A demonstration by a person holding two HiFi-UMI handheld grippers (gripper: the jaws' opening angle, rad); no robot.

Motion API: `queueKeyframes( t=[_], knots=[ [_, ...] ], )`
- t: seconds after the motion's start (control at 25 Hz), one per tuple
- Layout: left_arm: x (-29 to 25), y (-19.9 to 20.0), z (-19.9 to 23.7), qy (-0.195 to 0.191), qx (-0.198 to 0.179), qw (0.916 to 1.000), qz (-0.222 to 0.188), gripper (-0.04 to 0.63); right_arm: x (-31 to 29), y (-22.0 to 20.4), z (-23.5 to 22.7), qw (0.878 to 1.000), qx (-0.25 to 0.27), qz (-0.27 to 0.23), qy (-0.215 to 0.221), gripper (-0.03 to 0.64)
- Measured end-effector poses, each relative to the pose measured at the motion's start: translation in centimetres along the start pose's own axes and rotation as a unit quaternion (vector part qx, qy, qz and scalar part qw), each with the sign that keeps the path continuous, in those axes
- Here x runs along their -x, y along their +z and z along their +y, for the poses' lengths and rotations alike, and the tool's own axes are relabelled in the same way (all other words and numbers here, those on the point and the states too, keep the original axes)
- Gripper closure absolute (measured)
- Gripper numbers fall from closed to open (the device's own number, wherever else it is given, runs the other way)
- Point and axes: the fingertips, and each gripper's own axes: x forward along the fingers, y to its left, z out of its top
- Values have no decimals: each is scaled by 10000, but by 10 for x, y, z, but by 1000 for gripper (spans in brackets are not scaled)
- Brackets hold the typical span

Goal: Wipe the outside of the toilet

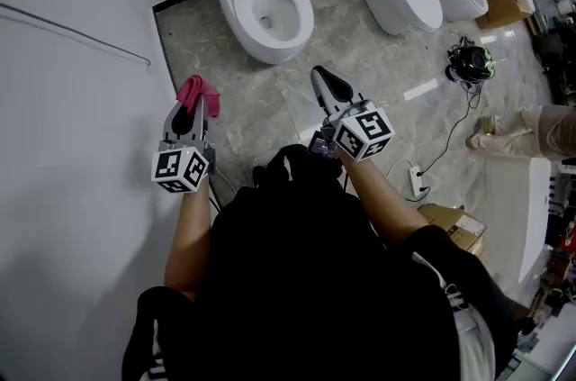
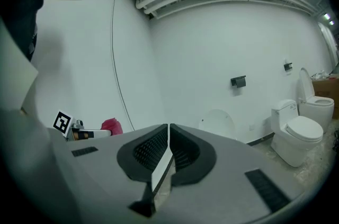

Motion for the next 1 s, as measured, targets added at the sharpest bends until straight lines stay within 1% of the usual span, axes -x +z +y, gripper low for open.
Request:
queueKeyframes(
  t=[0.16, 0.36, 0.52, 0.76, 1.0],
  knots=[
    [-19, -3, 16, -17, 37, 10000, 48, 518, -28, -3, -6, 9999, -30, 87, 137, 580],
    [-55, 1, 53, 191, 160, 9997, 75, 518, -80, -7, -21, 9992, -111, 173, 340, 580],
    [-96, 15, 79, 260, 59, 9995, 195, 518, -136, -2, -41, 9988, -102, 188, 434, 580],
    [-172, 37, 121, 381, -136, 9982, 436, 518, -227, 21, -72, 9975, -40, 205, 681, 580],
    [-239, 34, 157, 547, -202, 9961, 658, 518, -295, 18, -105, 9962, 1, 454, 738, 580]
  ],
)
